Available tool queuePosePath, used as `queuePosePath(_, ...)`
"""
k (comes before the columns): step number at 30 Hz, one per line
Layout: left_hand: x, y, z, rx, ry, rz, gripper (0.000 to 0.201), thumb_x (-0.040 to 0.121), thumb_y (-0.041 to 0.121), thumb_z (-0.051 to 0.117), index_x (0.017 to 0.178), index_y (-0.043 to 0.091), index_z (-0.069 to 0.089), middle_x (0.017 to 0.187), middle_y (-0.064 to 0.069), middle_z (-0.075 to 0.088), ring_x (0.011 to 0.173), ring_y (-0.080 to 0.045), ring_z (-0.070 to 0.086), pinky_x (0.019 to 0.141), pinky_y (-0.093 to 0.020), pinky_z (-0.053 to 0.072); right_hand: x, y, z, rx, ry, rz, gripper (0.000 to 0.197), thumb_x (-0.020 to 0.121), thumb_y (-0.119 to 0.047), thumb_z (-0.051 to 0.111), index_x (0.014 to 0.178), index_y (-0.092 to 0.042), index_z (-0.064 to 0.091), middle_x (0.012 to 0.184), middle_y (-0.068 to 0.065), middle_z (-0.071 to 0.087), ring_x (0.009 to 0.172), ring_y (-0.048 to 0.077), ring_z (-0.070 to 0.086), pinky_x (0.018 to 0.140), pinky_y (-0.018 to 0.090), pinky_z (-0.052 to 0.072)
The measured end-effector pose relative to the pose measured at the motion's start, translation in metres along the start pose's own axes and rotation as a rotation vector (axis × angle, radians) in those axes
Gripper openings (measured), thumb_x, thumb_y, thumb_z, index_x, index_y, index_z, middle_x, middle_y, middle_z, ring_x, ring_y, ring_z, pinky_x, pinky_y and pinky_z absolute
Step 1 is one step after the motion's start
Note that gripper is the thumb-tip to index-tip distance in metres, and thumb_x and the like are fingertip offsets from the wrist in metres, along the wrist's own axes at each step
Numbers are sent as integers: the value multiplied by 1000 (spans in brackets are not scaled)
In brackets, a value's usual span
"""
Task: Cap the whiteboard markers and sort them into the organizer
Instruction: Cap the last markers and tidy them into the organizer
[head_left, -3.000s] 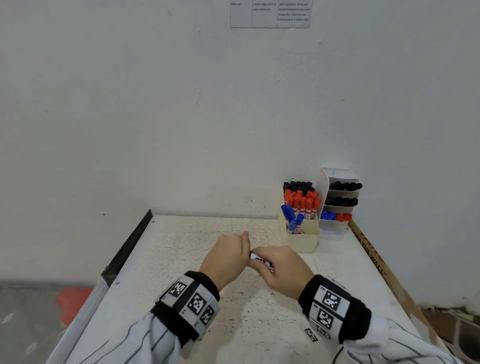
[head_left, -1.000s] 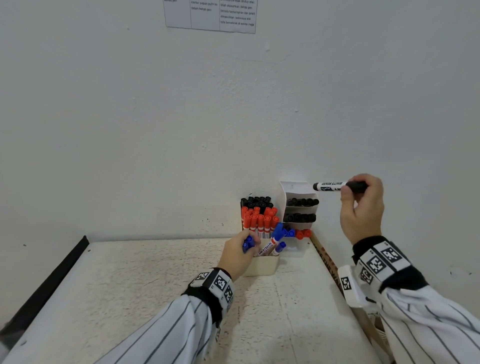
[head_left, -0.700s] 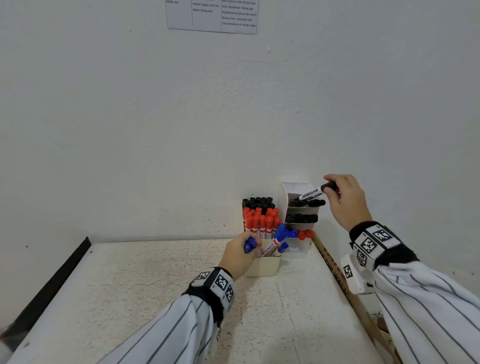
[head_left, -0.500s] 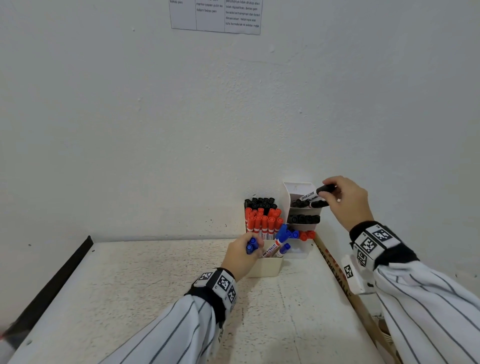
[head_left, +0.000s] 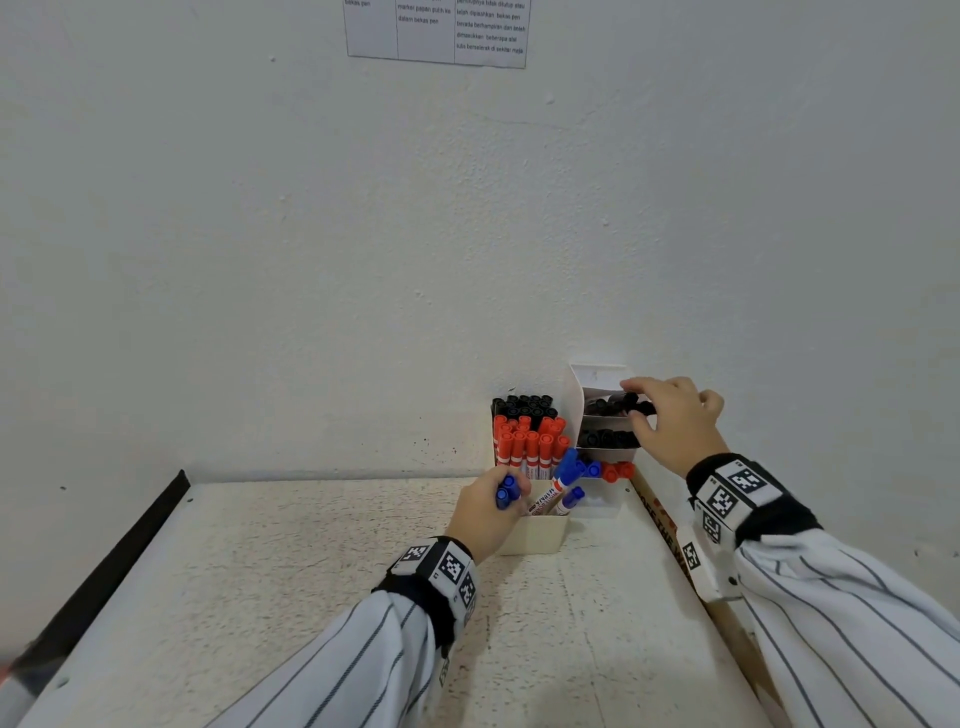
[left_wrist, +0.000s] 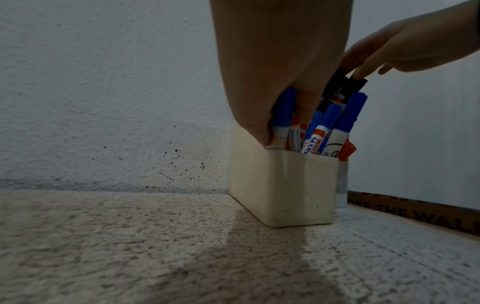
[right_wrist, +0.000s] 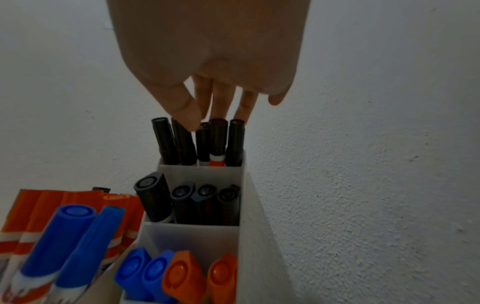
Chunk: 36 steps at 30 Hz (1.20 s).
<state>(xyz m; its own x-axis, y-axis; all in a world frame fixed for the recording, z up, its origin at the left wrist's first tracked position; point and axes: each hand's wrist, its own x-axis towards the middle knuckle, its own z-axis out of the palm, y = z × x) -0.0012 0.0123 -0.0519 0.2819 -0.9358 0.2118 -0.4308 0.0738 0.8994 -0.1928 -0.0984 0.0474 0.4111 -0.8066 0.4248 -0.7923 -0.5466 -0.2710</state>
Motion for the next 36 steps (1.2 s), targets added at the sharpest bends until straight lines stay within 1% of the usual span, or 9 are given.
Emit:
queuePosePath(4, -1, -1, -1, 27, 5, -2, 26, 81, -4, 57, 93, 19, 55, 101, 4, 59, 96, -9, 53, 72, -1, 36, -1, 1, 1, 75, 44, 1, 35, 89, -13, 50, 123, -24, 55, 108, 0, 56, 114, 19, 41, 84, 27, 14)
queuePosePath(7, -2, 0, -2, 47, 33, 20, 27, 80, -8, 57, 99, 11, 62, 105, -2, 63, 97, -10, 54, 83, -11, 38, -12, -8, -1, 268, 265, -93, 17, 83, 3, 52, 91, -8, 62, 85, 3, 60, 80, 16, 53, 72, 19, 30)
queuePosePath(10, -2, 2, -1, 35, 67, 21, 29, 78, -8, 59, 102, 9, 64, 105, -3, 65, 97, -12, 56, 85, -16, 40, -35, -20, 10, 361, 148, -163, 21, 77, 10, 53, 75, -10, 55, 69, -1, 52, 59, 4, 45, 59, 14, 34)
queuePosePath(13, -3, 3, -1, 27, 56, -10, 33, 78, -4, 63, 108, 10, 63, 105, -1, 64, 96, -11, 55, 83, -14, 39, -52, -29, 31, 336, -38, -161, 22, 78, 0, 58, 97, -12, 59, 88, -5, 52, 70, 2, 46, 71, 18, 39)
queuePosePath(15, -4, 3, -2, 40, 55, -16, 35, 78, -3, 63, 111, 10, 63, 103, 1, 63, 95, -10, 54, 83, -13, 38, -60, -34, 45, 305, -186, -141, 49, 81, -12, 61, 128, -13, 46, 113, -8, 42, 100, 2, 44, 90, 15, 33)
queuePosePath(18, -6, 3, -4, 18, 37, -17, 33, 78, -6, 61, 108, 9, 64, 103, 1, 63, 98, -12, 56, 90, -18, 41, -62, -40, 59, 318, -263, -108, 69, 82, -12, 61, 142, -13, 27, 134, -1, 31, 125, 9, 34, 98, 9, 22)
queuePosePath(28, -4, 2, -4, 62, 106, 13, 37, 79, -7, 61, 111, 10, 66, 104, -5, 67, 96, -15, 59, 86, -17, 42, -48, -49, 69, 385, -284, -128, 37, 80, -6, 65, 115, -16, 56, 102, -4, 52, 89, 7, 48, 77, 11, 36)
queuePosePath(32, -4, 5, -2, 18, 161, 35, 33, 77, -5, 65, 107, 7, 66, 95, 2, 62, 89, -12, 56, 81, -17, 43, -45, -46, 67, 429, -57, -218, 15, 81, 6, 58, 87, -5, 67, 89, 5, 62, 83, 12, 54, 78, 7, 40)
queuePosePath(36, -5, 1, -2, 41, 41, 16, 27, 76, 3, 69, 101, 10, 68, 97, -5, 67, 90, -16, 60, 84, -25, 49, -47, -42, 72, 361, -234, -227, 38, 79, 8, 52, 112, -8, 58, 108, -4, 44, 97, 7, 46, 79, -4, 31)
